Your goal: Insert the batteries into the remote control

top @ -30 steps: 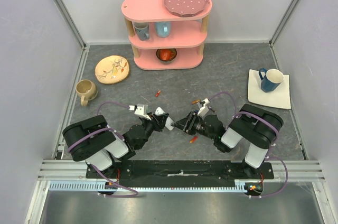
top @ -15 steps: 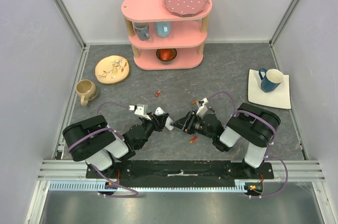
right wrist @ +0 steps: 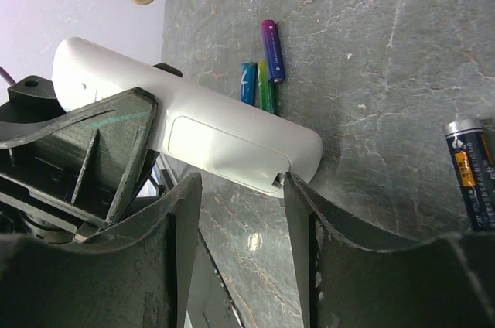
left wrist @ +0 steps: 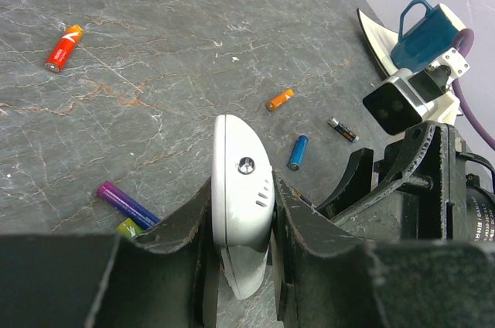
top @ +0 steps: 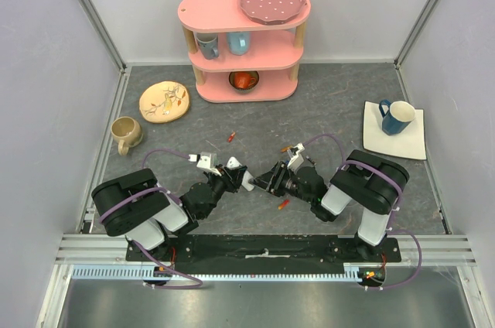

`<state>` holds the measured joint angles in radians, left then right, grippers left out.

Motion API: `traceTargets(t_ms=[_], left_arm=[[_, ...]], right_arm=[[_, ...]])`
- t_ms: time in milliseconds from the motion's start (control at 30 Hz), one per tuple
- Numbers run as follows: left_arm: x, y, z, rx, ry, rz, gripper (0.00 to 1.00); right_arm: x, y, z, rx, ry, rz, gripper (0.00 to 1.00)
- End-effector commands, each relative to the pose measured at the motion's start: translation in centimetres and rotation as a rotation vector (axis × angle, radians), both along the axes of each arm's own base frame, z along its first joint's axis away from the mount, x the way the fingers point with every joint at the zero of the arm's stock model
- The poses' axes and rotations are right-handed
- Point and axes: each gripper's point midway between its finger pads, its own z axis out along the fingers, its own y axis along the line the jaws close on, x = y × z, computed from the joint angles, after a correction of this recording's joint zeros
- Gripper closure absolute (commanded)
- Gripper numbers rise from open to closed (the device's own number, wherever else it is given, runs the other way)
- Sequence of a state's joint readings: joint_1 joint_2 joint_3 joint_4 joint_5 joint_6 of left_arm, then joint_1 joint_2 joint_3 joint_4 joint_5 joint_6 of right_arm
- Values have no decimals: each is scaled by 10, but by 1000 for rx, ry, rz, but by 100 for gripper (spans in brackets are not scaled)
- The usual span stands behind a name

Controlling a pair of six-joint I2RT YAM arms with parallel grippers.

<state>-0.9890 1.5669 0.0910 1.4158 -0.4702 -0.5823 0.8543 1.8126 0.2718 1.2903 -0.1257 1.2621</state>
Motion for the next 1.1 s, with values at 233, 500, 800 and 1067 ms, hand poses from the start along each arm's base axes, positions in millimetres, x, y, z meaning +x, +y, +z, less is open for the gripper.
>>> traceTargets(t_ms=[233, 500, 800, 1067], left_arm=[[-2, -1, 49, -151, -135, -4, 98], [-2, -1, 48, -143, -138, -4, 98], [-1, 0, 46, -130, -139, 4, 98], [1, 0, 41, -105, -125, 13, 98]], right_arm=[[8, 5, 12, 38, -39, -11, 44], [8, 3, 12, 36, -39, -17, 40], [6, -2, 14, 37, -40, -25, 39], [6, -5, 16, 41, -42, -32, 38]])
